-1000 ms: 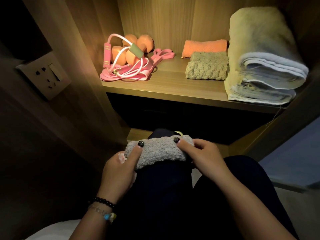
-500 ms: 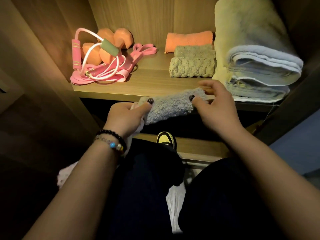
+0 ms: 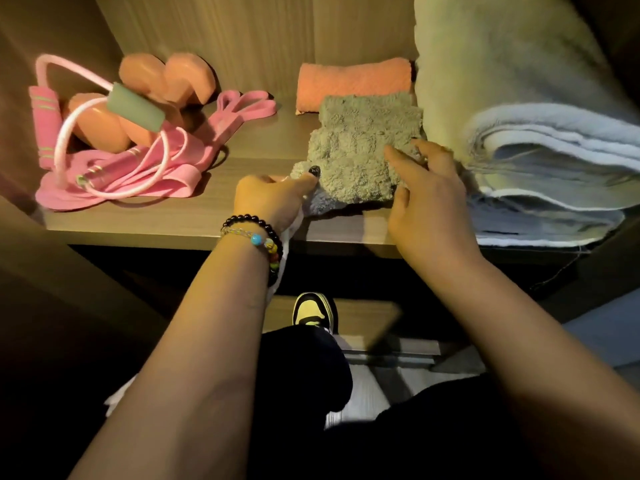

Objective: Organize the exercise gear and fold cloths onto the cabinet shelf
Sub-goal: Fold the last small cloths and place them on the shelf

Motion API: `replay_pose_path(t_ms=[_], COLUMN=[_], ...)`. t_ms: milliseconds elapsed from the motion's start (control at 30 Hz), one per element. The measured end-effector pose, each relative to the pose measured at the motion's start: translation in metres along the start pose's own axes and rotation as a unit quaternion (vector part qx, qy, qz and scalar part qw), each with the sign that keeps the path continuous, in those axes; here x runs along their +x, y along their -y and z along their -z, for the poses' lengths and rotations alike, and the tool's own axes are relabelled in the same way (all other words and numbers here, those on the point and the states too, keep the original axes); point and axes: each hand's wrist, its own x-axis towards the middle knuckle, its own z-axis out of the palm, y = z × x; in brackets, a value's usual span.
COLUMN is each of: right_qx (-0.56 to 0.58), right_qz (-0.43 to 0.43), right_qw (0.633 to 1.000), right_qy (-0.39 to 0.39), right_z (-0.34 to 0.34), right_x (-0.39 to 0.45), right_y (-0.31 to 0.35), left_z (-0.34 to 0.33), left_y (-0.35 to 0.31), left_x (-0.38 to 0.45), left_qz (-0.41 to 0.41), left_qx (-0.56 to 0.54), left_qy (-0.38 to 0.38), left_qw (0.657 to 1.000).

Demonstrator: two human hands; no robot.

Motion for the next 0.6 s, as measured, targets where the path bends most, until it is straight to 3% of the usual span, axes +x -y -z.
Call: replay_pose_path(t_ms=[133, 233, 400, 500, 600], right_qx=[-0.118, -0.136, -0.137, -0.105, -0.072], right_qz=[0.031, 0.069, 0.049, 0.053, 0.037], right_qw=[0.992, 0.988, 0.989, 0.993, 0.996], right_qy=[0.033, 0.006, -0.018, -0.003, 0.037], right_z=[-0.017, -0.029, -0.031, -0.028, -0.019], right_x=[0.006, 0.003, 0.013, 0.012, 0.011], right_y=[0.001, -0.004, -0.004, -0.002, 0.000], left_z=[-0.020, -0.030, -0.031, -0.024, -0.008], left_y=[0.003, 0.007, 0.003, -0.006, -0.016], left_x=[0.022, 0.033, 0.034, 0.022, 0.014], left_qz=[-0.045, -0.053, -0.066, 0.010, 0.039], left_qx=[0.041, 0.035, 0.072, -0.083, -0.235], left_qy=[-0.032, -0.044, -0.061, -0.086, -0.107], left_qw=[0.998, 0.997, 0.993, 0.993, 0.965])
